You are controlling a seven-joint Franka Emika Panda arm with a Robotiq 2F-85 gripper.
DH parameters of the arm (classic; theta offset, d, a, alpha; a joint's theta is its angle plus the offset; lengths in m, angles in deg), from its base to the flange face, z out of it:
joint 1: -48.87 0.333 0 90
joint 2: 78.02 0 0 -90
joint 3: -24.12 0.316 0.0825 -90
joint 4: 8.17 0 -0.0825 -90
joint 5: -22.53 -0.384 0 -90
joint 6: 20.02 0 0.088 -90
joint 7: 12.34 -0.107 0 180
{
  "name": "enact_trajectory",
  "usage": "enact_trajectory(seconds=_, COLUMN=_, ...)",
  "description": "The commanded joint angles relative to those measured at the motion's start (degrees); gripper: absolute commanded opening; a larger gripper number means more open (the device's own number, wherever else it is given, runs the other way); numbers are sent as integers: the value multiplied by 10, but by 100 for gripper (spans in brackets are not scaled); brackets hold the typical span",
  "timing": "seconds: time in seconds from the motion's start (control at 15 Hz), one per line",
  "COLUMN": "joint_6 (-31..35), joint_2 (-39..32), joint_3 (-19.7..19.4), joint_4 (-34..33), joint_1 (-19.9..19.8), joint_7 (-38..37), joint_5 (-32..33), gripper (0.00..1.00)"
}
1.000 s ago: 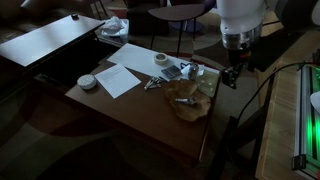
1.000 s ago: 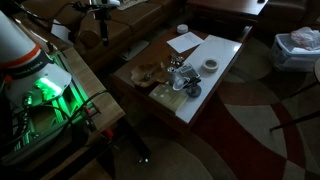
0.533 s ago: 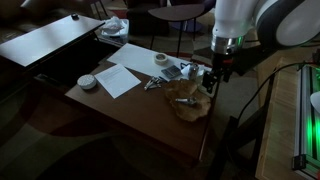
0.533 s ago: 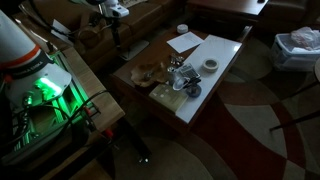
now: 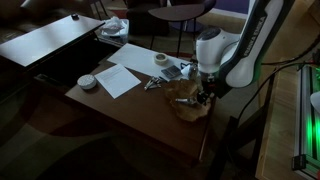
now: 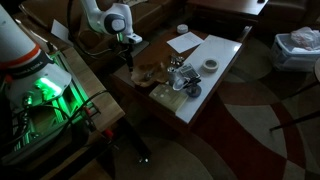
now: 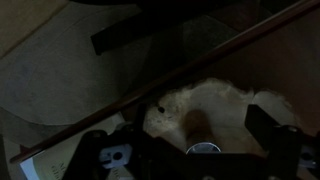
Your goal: Put the silver measuring spoon from the wooden tray on the table
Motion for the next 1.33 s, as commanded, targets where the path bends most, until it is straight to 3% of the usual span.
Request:
enact_trajectory(seconds=0.0, joint_6=-4, joint_2=-22, joint_3=-5, joint_4=-18, joint_1=15, joint_7=25, joint_5=-37, gripper=100)
enact_trajectory(seconds=0.13, joint_6=-5, joint_2=-40, joint_3=-4, joint_4=-34, joint_1=16, joint_7=25, joint_5=-38, gripper=100)
enact_trajectory(seconds=0.27, joint_6=71, joint_2=-59, joint_3=19, joint_4=-40, joint_1=-16, joint_7=72, joint_5=-26, gripper=100)
enact_trajectory(seconds=0.33, joint_6=104, joint_2=-70, joint_3=17, joint_4=-46, joint_1=-12, joint_7=88, joint_5=-30, gripper=100)
enact_trajectory(seconds=0.6, joint_6=159, joint_2=-121, joint_3=16, joint_4=-93, joint_1=-20, joint_7=167, joint_5=-37, gripper=100)
enact_trajectory(seconds=0.93, joint_6=136, joint_2=-177, joint_3=-2, joint_4=-168, joint_1=-9, joint_7=206, joint_5=-48, gripper=100)
enact_trajectory(seconds=1.27, joint_6=75, joint_2=-223, joint_3=-7, joint_4=-238, joint_1=-23, joint_7=218, joint_5=-52, gripper=100)
